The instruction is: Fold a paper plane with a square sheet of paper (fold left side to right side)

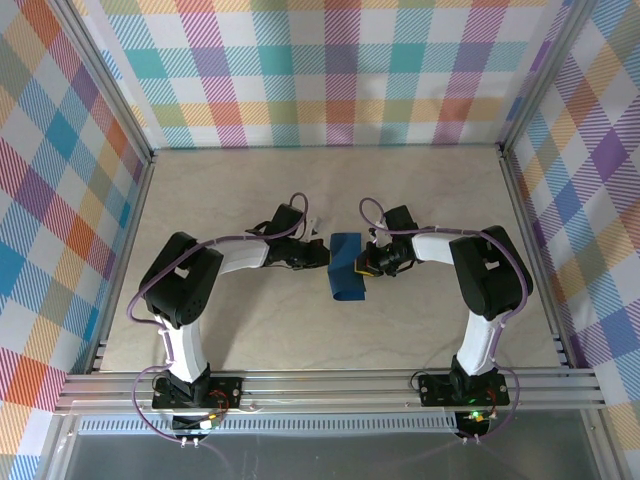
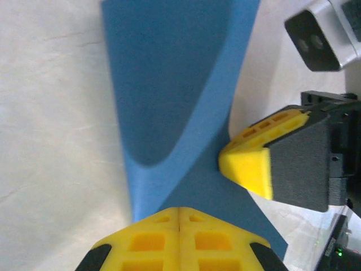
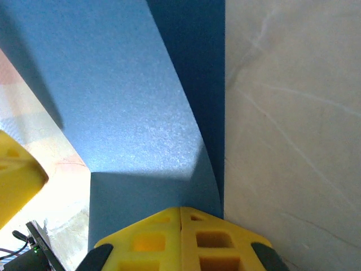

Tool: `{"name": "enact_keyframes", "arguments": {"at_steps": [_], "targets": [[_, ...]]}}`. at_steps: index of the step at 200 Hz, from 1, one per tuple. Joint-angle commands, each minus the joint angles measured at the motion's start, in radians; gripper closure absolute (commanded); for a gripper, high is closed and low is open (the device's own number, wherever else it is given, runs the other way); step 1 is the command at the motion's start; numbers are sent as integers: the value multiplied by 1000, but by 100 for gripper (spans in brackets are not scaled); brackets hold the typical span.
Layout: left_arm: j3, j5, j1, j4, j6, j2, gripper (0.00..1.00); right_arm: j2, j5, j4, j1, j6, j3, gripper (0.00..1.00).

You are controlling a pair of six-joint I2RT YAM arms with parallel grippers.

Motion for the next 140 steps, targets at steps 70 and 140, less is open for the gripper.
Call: {"name": "enact_keyframes", "arguments": {"at_steps": [70,140], "targets": [[77,-3,-67,-1,-19,118,98,59,126,-86,2,-13,-29,100],[43,-16,-71,-12,-13,131,100,39,83,-58,3,-9,-33,100]]}}
